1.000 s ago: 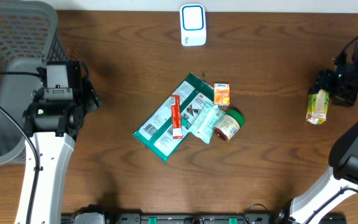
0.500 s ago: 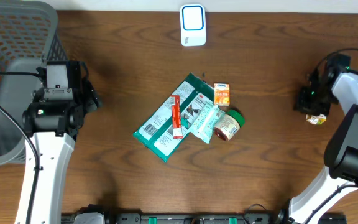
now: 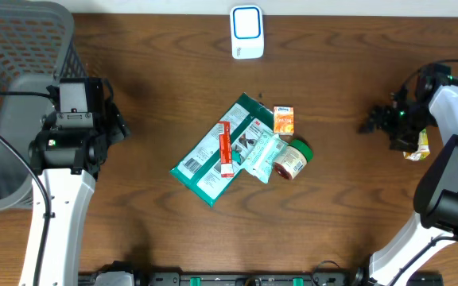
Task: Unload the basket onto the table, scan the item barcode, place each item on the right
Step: 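Move the right gripper left over the green-lidded Knorr jar and grasp it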
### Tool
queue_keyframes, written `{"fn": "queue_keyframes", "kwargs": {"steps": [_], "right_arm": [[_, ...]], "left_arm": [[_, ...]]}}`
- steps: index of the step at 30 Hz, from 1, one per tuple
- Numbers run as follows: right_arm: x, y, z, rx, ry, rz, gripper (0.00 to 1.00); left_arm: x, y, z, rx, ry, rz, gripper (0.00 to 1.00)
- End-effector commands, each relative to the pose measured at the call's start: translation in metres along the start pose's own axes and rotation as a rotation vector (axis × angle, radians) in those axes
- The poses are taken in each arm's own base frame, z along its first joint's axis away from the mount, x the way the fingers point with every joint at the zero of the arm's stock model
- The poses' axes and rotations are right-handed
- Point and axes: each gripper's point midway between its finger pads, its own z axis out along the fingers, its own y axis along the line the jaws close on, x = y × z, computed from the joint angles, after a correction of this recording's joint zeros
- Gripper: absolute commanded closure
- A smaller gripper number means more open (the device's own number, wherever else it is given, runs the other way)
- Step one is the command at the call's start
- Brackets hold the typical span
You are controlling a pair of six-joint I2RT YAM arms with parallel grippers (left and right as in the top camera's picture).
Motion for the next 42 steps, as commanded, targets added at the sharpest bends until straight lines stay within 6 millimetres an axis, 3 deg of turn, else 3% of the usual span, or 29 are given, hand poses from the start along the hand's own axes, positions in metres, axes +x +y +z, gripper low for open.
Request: {"fn": "queue_keyframes", "kwargs": {"steps": [1, 8, 10, 18, 25, 35, 42], "right_arm": [[0.011, 0.068, -0.014, -0.293, 0.04, -0.05, 0.01], [0.035, 0.115, -0.012, -0.402, 0.127, -0.091, 0.01], [0.043, 0.122, -0.006, -0.364, 0.161, -0.065, 0.07], [0.07, 0.148, 0.035, -0.162, 0.207, 0.091, 0.09], [0.078, 0.143, 0.052, 0.035, 0.151, 0.146, 0.09], [0.092, 0.133, 0.056, 0.106, 0.177, 0.177, 0.07], [0.104, 0.135, 0.069, 0.11, 0.195, 0.176, 0.08]], "left_arm": [[-0.005, 0.003, -0.003, -0.011, -0.015, 0.001, 0.13], [-0.004, 0.003, -0.003, -0.011, -0.014, 0.001, 0.13], [-0.004, 0.003, -0.003, -0.011, -0.014, 0.001, 0.13], [-0.004, 0.003, -0.003, -0.011, -0.014, 0.001, 0.13], [-0.004, 0.003, -0.003, -0.011, -0.014, 0.001, 0.13], [-0.004, 0.003, -0.003, -0.011, -0.014, 0.001, 0.13], [-0.004, 0.003, -0.003, -0.011, -0.014, 0.001, 0.13]]}}
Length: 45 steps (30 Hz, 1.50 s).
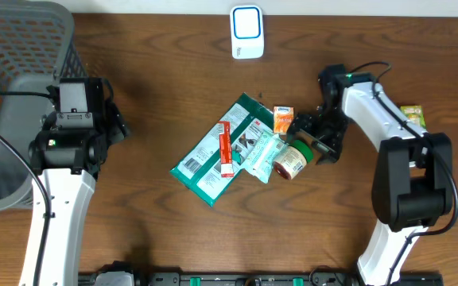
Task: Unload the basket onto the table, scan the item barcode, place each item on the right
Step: 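Move the right gripper left over the green-lidded Knorr jar and grasp it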
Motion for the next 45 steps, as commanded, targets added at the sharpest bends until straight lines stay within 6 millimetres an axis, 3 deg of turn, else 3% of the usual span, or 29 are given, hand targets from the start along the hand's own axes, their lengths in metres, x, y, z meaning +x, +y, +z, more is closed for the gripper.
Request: {"fn": "queue_keyframes", "kwargs": {"steps": [1, 7, 12, 21, 28, 34, 45], "right_arm": [[0.008, 0.005, 0.005, 0.004, -0.005, -0.008, 0.08], [-0.003, 0.007, 0.006, 0.029, -0.075, -0.036, 0.16], [-0.006, 0.003, 0.007, 0.084, -0.114, -0.077, 0.3], [0.004, 0.009, 0.01, 0.07, -0.08, -0.131, 0.23], [0.008, 0.012, 0.01, 0.05, -0.057, -0.149, 0.27], [0.01, 0.017, 0.002, 0.021, -0.049, -0.22, 0.35], [0.014, 0.023, -0.018, -0.011, -0.094, -0.278, 0.39]], "left_arm": [[-0.004, 0.003, -0.003, -0.011, -0.014, 0.001, 0.13], [-0.004, 0.003, -0.003, -0.011, -0.014, 0.001, 0.13], [-0.005, 0.003, -0.003, -0.011, -0.015, 0.001, 0.13], [-0.004, 0.003, -0.003, -0.011, -0.014, 0.001, 0.13], [-0.004, 0.003, -0.003, -0.011, -0.014, 0.001, 0.13], [-0.004, 0.003, -0.003, -0.011, -0.014, 0.001, 0.13], [-0.004, 0.003, -0.003, -0.011, -0.014, 0.001, 0.13]]}}
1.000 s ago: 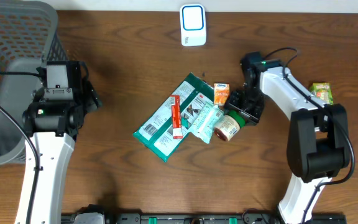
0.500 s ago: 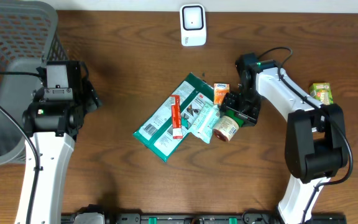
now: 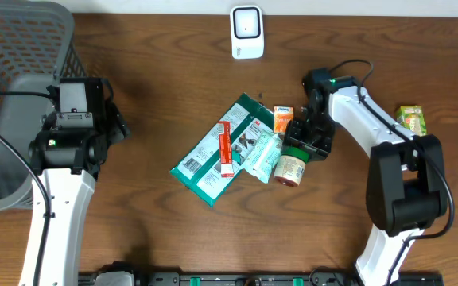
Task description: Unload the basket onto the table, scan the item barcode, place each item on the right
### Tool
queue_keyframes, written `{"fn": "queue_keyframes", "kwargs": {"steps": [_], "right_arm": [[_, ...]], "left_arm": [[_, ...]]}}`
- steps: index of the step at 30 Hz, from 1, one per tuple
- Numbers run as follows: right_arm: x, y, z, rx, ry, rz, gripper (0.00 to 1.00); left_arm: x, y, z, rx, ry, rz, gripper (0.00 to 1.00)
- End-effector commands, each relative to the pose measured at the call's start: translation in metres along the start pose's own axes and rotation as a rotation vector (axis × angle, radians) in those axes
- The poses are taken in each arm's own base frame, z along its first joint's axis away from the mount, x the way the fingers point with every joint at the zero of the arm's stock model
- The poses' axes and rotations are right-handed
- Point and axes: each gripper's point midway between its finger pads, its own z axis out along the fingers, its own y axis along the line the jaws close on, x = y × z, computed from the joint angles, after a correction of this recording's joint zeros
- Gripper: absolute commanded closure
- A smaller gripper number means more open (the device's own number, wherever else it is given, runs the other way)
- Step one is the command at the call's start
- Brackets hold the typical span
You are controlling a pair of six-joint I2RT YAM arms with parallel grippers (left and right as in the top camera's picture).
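Observation:
The white barcode scanner stands at the table's far edge. A pile lies mid-table: a green flat package, a red tube, a pale green pouch, a small orange box and a jar with a green lid. My right gripper is down at the jar's lid end, beside the orange box; its fingers are too dark to read. My left gripper hovers at the left, far from the pile.
A grey mesh basket fills the far left corner, beside the left arm. A yellow-green packet lies alone at the right. The right arm's cable arches over the table behind the pile.
My right gripper has shifted slightly left and closer onto the jar's lid. The jar has turned and slid a little toward the near edge. The left arm has not moved.
My right gripper was first at the far right, over the yellow-green packet. Later the packet lay alone on the table and the gripper had come to the right side of the pile. Now it is at the jar's lid, and the jar has shifted.

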Motion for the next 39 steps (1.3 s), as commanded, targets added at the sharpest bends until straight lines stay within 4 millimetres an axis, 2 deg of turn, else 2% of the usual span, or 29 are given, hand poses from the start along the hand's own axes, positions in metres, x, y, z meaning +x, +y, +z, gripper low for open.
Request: {"fn": "queue_keyframes", "kwargs": {"steps": [1, 6, 12, 16, 25, 27, 29, 39], "right_arm": [[-0.001, 0.01, -0.026, -0.047, -0.06, -0.064, 0.4], [-0.004, 0.002, -0.044, 0.005, -0.14, -0.091, 0.43], [-0.012, -0.024, -0.073, 0.158, -0.287, -0.09, 0.44], [-0.009, -0.035, -0.075, 0.246, -0.299, -0.098, 0.43], [-0.002, -0.036, -0.072, 0.266, -0.278, -0.108, 0.31], [-0.001, -0.037, -0.072, 0.267, -0.275, -0.107, 0.2], [0.0, -0.038, -0.072, 0.27, -0.271, -0.107, 0.01], [-0.001, -0.038, -0.072, 0.275, -0.276, -0.114, 0.01]], "left_arm": [[-0.005, 0.003, -0.003, -0.011, -0.015, 0.001, 0.13], [-0.004, 0.003, -0.003, -0.011, -0.014, 0.001, 0.13], [-0.004, 0.003, -0.003, -0.011, -0.014, 0.001, 0.13], [-0.004, 0.003, -0.003, -0.011, -0.014, 0.001, 0.13], [-0.004, 0.003, -0.003, -0.011, -0.014, 0.001, 0.13], [-0.004, 0.003, -0.003, -0.011, -0.014, 0.001, 0.13], [-0.004, 0.003, -0.003, -0.011, -0.014, 0.001, 0.13], [-0.004, 0.003, -0.003, -0.011, -0.014, 0.001, 0.13]]}}
